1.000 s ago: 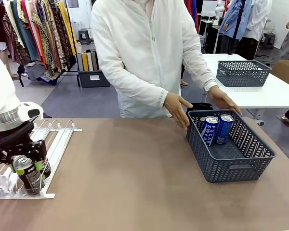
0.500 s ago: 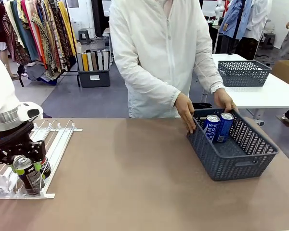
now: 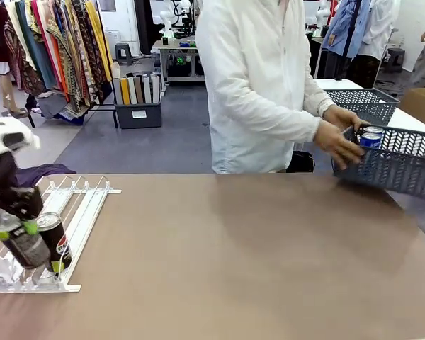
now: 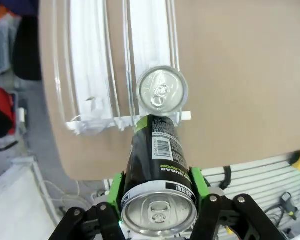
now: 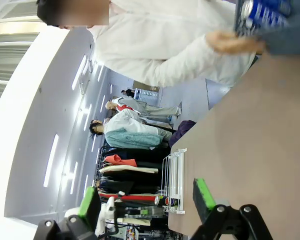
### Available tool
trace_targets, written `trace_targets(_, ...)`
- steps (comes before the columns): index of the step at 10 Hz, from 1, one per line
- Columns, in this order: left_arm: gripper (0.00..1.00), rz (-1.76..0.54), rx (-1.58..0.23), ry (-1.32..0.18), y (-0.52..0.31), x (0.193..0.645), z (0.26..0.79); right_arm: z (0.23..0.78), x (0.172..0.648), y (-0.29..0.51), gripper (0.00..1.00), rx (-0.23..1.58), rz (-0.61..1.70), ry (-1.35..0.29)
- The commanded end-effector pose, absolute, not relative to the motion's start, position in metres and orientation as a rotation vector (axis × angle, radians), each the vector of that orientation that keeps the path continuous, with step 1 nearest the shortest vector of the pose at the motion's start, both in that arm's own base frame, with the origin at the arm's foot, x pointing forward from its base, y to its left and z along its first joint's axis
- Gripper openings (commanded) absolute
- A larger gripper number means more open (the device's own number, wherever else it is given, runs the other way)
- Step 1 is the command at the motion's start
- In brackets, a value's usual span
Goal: Retrieve and store the cans from the dispenser.
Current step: Pick up one can from the Automatic Can Dispenser and place it in the middle of the table.
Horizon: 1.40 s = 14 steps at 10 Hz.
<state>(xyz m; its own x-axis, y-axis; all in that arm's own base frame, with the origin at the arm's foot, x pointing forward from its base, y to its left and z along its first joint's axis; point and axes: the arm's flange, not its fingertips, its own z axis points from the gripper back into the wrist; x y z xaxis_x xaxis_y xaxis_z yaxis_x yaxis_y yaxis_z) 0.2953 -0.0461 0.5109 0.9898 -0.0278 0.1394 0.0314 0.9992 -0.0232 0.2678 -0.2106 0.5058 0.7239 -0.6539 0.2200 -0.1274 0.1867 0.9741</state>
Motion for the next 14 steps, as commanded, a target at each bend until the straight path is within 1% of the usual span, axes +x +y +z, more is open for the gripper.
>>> trace_targets(1,0.0,-0.096,-0.061,-0.306,-0.035,0.263,0.574,0.509,0.271,-0.209,1.0,1.374,-0.41,-0.741)
trace_targets(2,0.0,-0.096,-0.068,-0.377,-0.031,0.248,0.597,0.509,0.271,-0.209,1.0,1.374,-0.41,-0.741)
trace_targets(4,0.0,-0.085,-0.109,-0.488,-0.016,0.222,0.619,0.509,0.271,-0.209,1.0,1.374,-0.41,-0.741)
trace_targets(6,0.0,-0.024,-0.184,-0.501,0.002,0.22,0.615,0.509,0.271,-0.209,1.0,1.374,-0.41,-0.741)
trace_targets(7,0.0,-0.057,-0.098,-0.475,-0.017,0.215,0.63,0.509,0.271,-0.209,1.0,1.374,-0.41,-0.741)
trace_targets(11,0.0,-0.057,-0.098,-0.475,-0.017,0.215,0.63,0.509,0.271,-0.209,1.0,1.374,-0.41,-0.741)
trace_targets(12,0.0,-0.052,-0.098,-0.463,-0.018,0.215,0.622,0.509,0.271,-0.209,1.0,1.374,-0.41,-0.741)
trace_targets(13,0.0,-0.143,-0.166,-0.469,-0.047,0.236,0.62,0.509,0.271,-0.209,1.0,1.374,-0.41,-0.741)
trace_targets(14,0.0,-0.2,-0.161,-0.45,-0.091,0.262,0.618,0.509,0.271,-0.209,1.0,1.374,-0.41,-0.741)
